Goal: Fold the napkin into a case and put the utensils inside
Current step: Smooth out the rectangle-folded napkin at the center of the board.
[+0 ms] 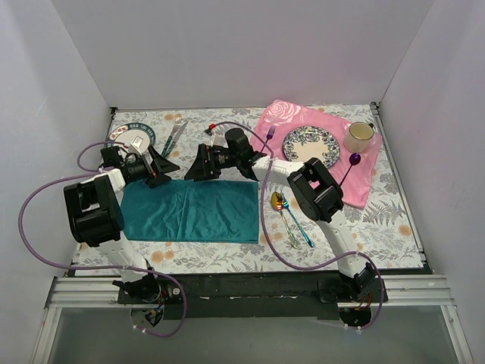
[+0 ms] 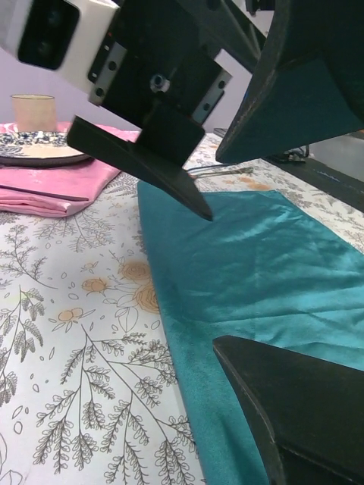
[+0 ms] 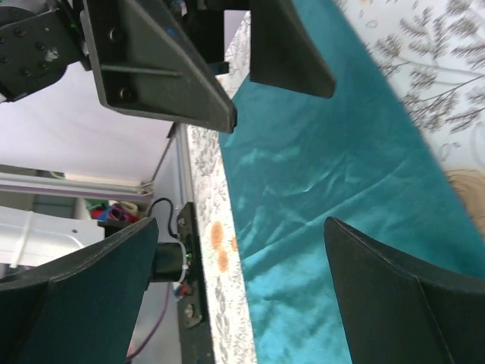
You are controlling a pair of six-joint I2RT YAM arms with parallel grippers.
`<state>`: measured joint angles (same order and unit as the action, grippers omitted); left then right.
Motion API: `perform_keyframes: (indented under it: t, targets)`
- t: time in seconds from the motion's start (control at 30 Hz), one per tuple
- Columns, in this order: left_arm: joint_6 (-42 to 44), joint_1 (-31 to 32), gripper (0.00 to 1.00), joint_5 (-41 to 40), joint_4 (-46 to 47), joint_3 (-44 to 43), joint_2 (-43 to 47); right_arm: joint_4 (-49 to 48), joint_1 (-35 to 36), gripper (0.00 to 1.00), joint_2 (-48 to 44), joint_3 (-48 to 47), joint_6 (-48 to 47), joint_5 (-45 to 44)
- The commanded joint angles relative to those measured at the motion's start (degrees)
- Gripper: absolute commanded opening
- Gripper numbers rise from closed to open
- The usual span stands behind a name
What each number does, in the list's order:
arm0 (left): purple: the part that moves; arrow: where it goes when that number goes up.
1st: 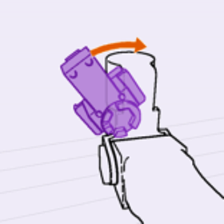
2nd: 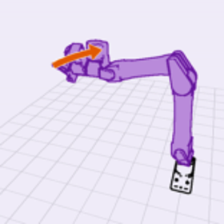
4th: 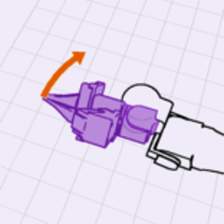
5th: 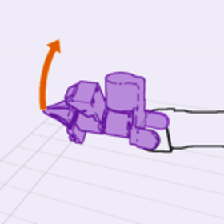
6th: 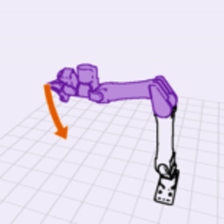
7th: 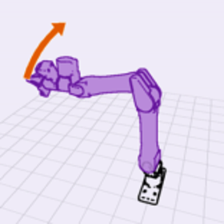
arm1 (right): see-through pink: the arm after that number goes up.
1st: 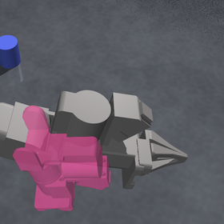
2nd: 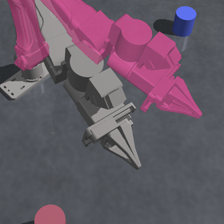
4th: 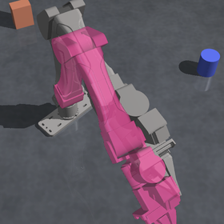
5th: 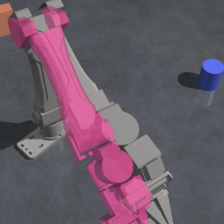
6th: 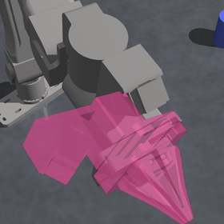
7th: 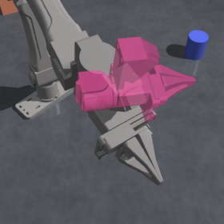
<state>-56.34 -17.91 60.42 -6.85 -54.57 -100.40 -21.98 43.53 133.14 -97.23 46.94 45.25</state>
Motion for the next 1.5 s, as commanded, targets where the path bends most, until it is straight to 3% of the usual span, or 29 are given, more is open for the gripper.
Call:
perform_keyframes:
  t: [0.0,0.5,1.47]
  targets:
    - [-3.25,0.42,0.98,1.80,4.47,-0.37,-1.02,-10.46,0.77,0.99,1.33,0.99,8.52,2.56]
    - [-3.61,0.42,0.98,2.42,4.74,-2.65,-7.09,-16.69,-0.20,0.99,8.71,0.28,15.03,3.70]
    - [1.14,-3.36,0.98,-3.12,-1.94,-4.41,-12.72,-31.28,-5.12,0.99,5.38,17.86,27.76,9.06]
